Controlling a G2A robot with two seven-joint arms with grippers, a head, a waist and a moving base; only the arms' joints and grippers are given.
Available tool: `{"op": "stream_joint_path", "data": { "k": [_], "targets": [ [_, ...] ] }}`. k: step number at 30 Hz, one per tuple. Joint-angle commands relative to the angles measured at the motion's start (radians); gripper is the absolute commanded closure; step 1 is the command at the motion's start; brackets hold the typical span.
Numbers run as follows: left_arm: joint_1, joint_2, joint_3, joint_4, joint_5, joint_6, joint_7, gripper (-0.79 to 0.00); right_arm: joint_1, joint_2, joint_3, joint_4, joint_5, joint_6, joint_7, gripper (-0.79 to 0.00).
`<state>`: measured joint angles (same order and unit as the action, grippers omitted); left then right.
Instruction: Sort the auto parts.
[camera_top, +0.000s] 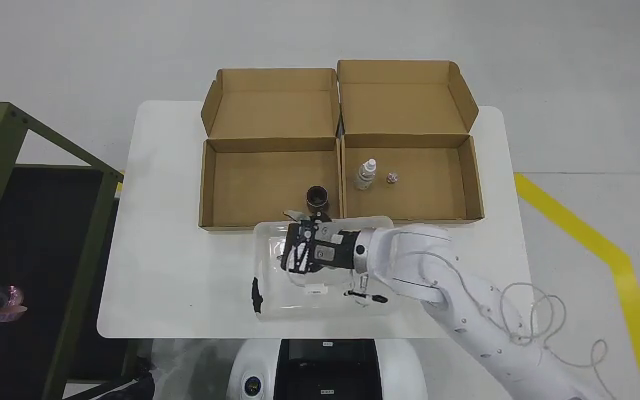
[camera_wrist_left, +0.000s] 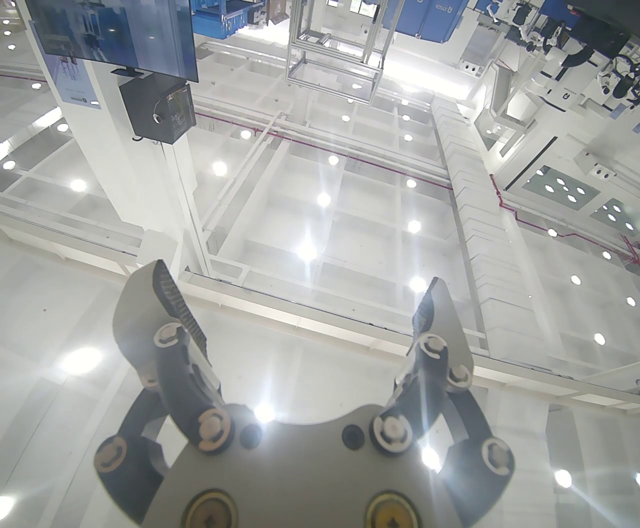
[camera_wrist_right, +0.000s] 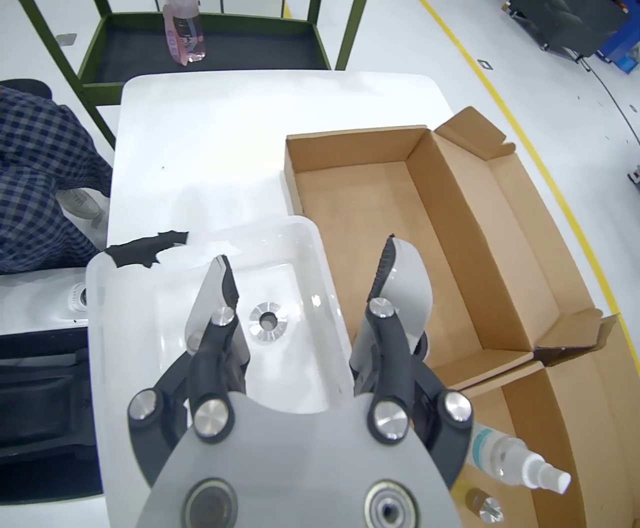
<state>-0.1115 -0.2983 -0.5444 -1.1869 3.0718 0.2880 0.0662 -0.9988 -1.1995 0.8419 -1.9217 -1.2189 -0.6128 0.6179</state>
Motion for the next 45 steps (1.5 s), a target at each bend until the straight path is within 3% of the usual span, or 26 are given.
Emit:
{"op": "stream_joint_path", "data": {
  "k": [1, 12, 36, 45],
  "targets": [
    [0.0, 0.0, 0.0, 0.0, 0.0, 0.0, 0.0, -0.785, -0.014, 0.001, -0.003, -0.002, -0.013, -0.001, -0.005, -0.496],
    [0.0, 0.0, 0.0, 0.0, 0.0, 0.0, 0.0, -0.785, -0.048, 0.002, -0.041, 0.066, -0.085, -0.025, -0.034, -0.505],
    [0.0, 0.0, 0.0, 0.0, 0.0, 0.0, 0.0, -0.785, 0.043, -0.043, -0.13, 0.288, -0.124, 0.01, -0.035, -0.486],
    [0.0, 0.0, 0.0, 0.0, 0.0, 0.0, 0.0, -0.785, 0.067, -0.061, -0.155, 0.339, -0.116, 0.016, -0.044, -0.379]
  ]
}}
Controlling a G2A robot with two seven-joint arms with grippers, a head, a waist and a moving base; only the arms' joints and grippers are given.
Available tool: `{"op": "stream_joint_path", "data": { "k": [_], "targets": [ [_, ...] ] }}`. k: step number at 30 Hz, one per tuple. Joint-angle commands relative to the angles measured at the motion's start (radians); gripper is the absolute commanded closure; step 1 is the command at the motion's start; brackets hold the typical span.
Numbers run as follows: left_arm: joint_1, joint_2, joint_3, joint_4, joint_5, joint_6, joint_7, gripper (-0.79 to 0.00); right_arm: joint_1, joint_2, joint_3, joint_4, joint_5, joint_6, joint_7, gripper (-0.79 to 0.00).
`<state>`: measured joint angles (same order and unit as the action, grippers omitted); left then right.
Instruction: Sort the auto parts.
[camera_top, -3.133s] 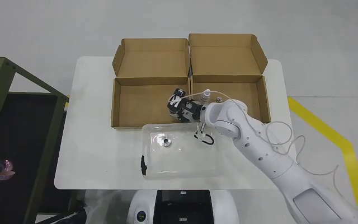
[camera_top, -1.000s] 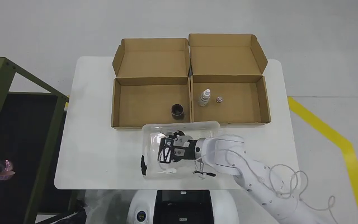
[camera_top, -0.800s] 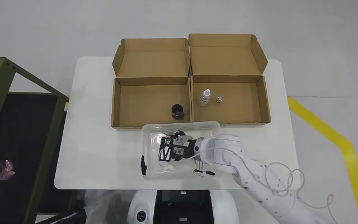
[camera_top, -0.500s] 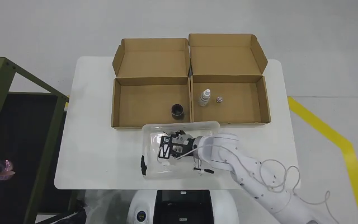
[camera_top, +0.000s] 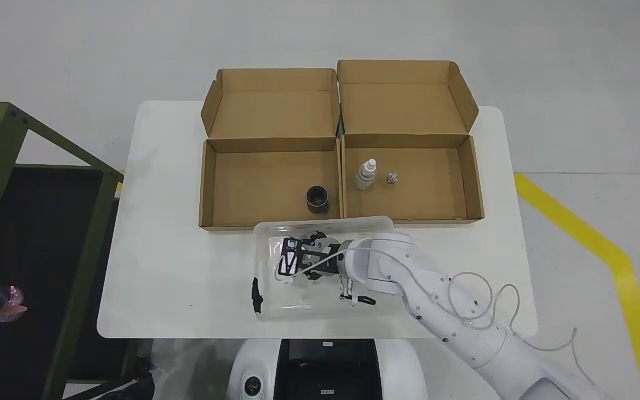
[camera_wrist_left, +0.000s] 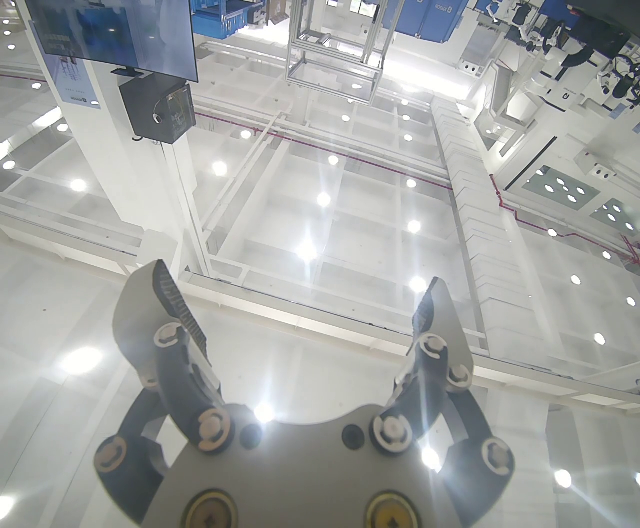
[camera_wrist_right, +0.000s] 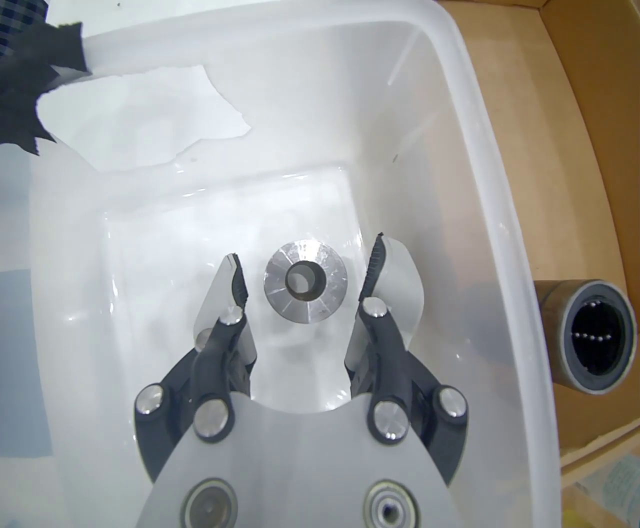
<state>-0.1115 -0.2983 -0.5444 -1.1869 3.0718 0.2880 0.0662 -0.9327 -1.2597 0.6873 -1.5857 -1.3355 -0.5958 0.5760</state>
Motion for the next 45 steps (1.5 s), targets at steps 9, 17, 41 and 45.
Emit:
{"op": "stream_joint_path", "data": {
  "k": [9, 17, 41, 45],
  "targets": [
    [0.0, 0.0, 0.0, 0.0, 0.0, 0.0, 0.0, -0.785, -0.01, -0.002, 0.011, -0.005, 0.0, -0.015, -0.002, 0.0],
    [0.0, 0.0, 0.0, 0.0, 0.0, 0.0, 0.0, -0.785, -0.031, 0.005, 0.04, -0.053, 0.032, -0.048, -0.012, 0.0],
    [0.0, 0.0, 0.0, 0.0, 0.0, 0.0, 0.0, -0.785, -0.173, 0.064, 0.319, -0.233, 0.328, -0.131, -0.136, 0.0],
    [0.0, 0.0, 0.0, 0.0, 0.0, 0.0, 0.0, -0.785, -0.194, 0.076, 0.38, -0.244, 0.362, -0.143, -0.153, 0.0]
  ]
}}
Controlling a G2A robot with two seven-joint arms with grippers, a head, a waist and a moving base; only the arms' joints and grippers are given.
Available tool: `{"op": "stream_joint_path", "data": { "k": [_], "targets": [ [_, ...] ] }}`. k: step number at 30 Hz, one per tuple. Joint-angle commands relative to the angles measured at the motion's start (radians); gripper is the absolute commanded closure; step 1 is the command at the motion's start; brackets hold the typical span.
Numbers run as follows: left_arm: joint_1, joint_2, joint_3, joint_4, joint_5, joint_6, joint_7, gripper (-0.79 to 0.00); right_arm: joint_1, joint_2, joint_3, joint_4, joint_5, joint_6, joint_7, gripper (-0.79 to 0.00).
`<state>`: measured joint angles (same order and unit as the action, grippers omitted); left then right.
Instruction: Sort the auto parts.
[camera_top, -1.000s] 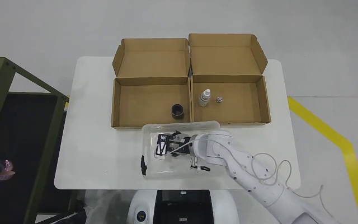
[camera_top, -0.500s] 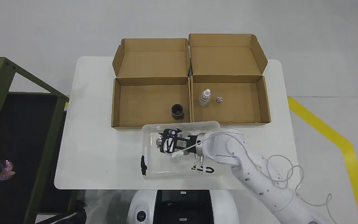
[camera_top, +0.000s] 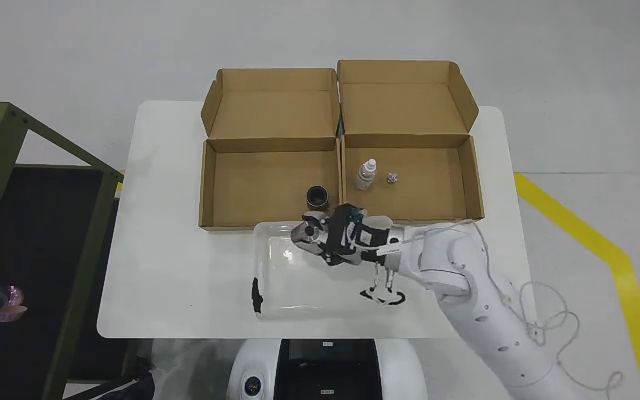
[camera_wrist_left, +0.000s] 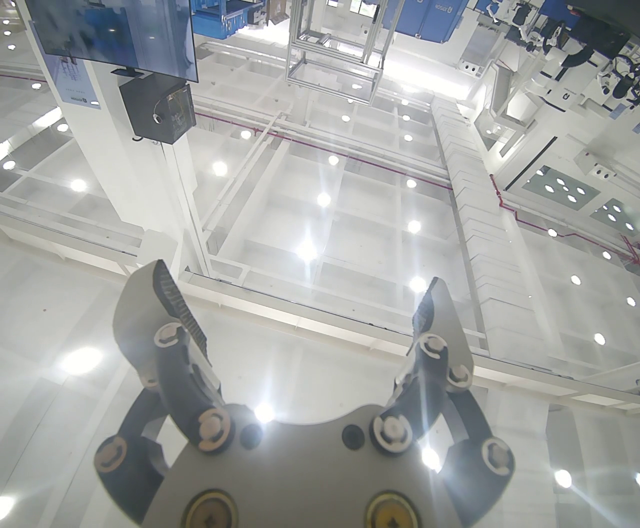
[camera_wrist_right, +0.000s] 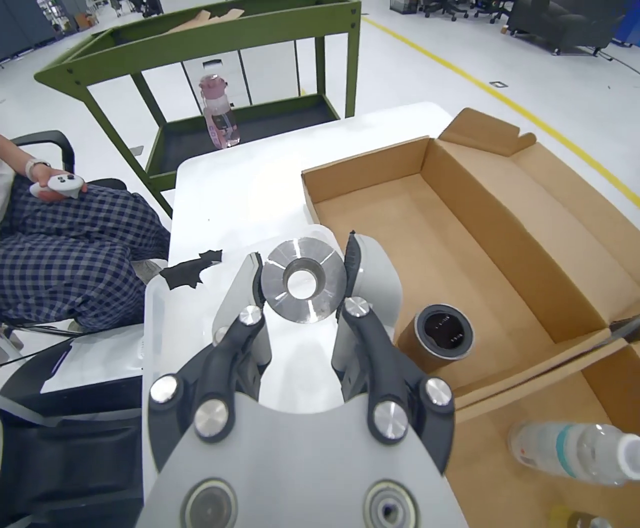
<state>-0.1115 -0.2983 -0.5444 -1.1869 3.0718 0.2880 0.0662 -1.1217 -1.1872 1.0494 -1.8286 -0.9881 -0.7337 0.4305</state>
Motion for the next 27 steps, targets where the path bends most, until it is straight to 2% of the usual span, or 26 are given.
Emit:
{"op": "stream_joint_path", "data": {
  "k": [1, 10, 19, 27],
  "targets": [
    [0.0, 0.0, 0.0, 0.0, 0.0, 0.0, 0.0, -0.785, -0.011, 0.006, 0.033, -0.003, 0.029, -0.011, -0.015, 0.0],
    [0.0, 0.0, 0.0, 0.0, 0.0, 0.0, 0.0, -0.785, -0.048, 0.025, 0.137, 0.012, 0.186, -0.065, -0.061, 0.0],
    [0.0, 0.0, 0.0, 0.0, 0.0, 0.0, 0.0, -0.785, -0.053, 0.035, 0.165, 0.057, 0.321, -0.091, -0.066, 0.0],
    [0.0, 0.0, 0.0, 0.0, 0.0, 0.0, 0.0, -0.785, -0.046, 0.04, 0.167, 0.077, 0.366, -0.095, -0.052, 0.0]
  ]
}}
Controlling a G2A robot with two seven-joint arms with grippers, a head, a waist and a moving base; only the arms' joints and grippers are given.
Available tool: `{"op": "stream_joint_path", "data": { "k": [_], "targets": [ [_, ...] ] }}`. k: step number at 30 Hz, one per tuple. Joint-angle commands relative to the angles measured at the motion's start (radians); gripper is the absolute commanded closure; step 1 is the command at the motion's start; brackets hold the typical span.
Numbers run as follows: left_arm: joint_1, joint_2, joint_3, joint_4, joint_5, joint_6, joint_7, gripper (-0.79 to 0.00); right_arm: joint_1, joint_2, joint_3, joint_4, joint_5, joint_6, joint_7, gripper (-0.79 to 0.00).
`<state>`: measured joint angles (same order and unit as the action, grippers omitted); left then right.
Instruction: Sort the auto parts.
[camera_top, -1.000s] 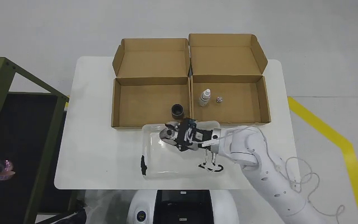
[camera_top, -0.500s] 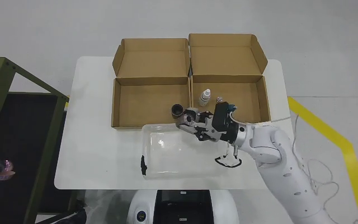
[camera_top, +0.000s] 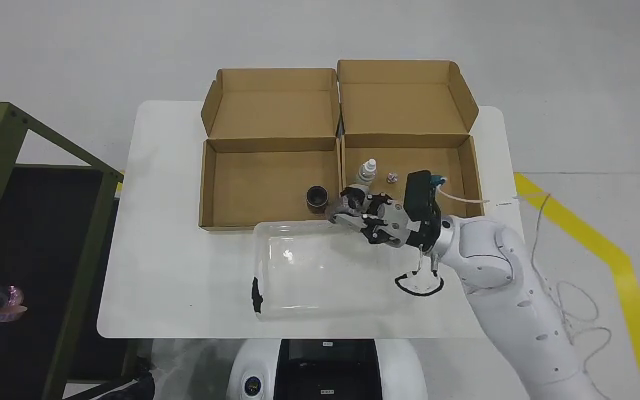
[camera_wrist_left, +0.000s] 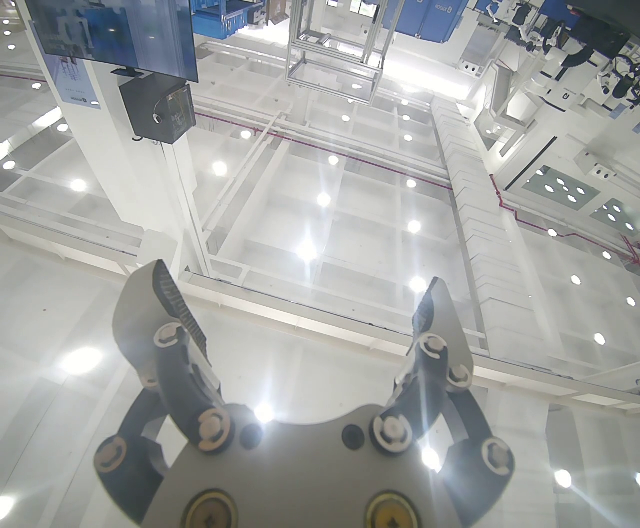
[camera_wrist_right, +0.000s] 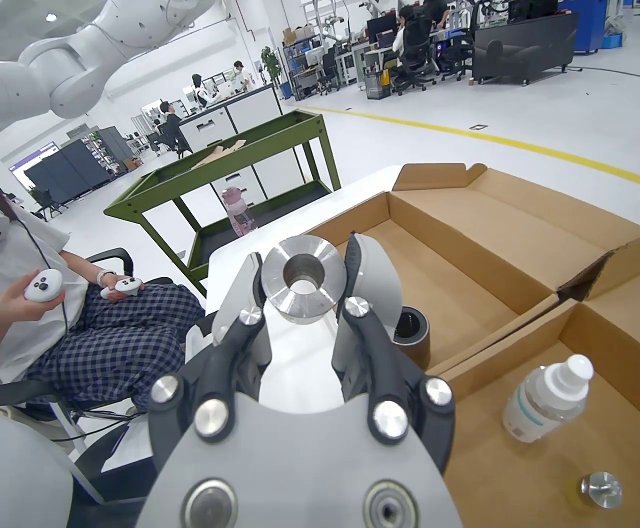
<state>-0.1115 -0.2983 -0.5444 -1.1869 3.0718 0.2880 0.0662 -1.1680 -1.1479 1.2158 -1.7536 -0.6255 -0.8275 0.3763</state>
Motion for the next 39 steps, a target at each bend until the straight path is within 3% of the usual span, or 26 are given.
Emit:
{"op": "stream_joint_path", "data": {
  "k": [1, 12, 22, 39],
  "targets": [
    [0.0, 0.0, 0.0, 0.0, 0.0, 0.0, 0.0, -0.785, 0.001, 0.001, 0.001, 0.003, 0.009, 0.0, 0.002, 0.0],
    [0.0, 0.0, 0.0, 0.0, 0.0, 0.0, 0.0, -0.785, 0.006, 0.007, -0.004, 0.006, 0.039, -0.001, 0.009, 0.0],
    [0.0, 0.0, 0.0, 0.0, 0.0, 0.0, 0.0, -0.785, 0.027, 0.002, -0.053, -0.036, -0.114, 0.061, 0.006, 0.0],
    [0.0, 0.0, 0.0, 0.0, 0.0, 0.0, 0.0, -0.785, 0.155, -0.031, -0.21, 0.004, -0.316, 0.202, 0.011, 0.0]
  ]
}}
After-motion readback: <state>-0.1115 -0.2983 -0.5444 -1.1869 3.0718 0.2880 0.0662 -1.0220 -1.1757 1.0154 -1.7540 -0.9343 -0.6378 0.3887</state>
